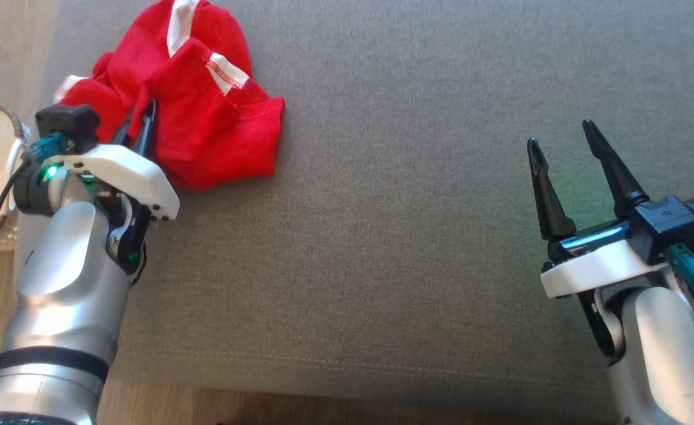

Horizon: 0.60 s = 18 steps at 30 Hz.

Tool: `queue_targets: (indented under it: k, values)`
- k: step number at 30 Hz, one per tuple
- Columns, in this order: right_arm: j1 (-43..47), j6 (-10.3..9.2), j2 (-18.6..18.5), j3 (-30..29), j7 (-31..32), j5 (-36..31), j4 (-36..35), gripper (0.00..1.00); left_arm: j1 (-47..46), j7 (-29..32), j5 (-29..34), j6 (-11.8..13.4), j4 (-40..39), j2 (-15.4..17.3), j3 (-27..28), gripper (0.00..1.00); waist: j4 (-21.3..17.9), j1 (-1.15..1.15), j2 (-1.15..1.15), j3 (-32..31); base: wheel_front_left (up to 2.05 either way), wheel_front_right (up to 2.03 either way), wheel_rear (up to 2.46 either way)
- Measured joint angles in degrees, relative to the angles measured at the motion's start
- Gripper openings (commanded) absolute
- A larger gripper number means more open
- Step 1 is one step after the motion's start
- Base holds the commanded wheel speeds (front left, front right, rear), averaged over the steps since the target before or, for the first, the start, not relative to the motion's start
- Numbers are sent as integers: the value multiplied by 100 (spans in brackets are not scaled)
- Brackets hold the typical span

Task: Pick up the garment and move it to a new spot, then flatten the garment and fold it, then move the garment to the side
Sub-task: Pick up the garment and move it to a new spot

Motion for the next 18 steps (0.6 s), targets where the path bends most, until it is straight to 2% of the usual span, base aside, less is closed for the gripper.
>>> queue_targets:
  k: [6,13,18]
  values:
    - [127,0,52,-46,-62,10,125,100,147,-334,-32,122,-620,2,205,0,19,0,0,-400,0,0,0]
    - [346,0,107,-70,-163,100,270,100,883,-383,-146,257,-2199,22,539,0,21,0,0,-993,0,0,0]
    - [495,0,142,-115,-189,187,324,100,1423,-380,-131,263,-3186,-7,419,0,-65,0,0,-1349,0,0,0]
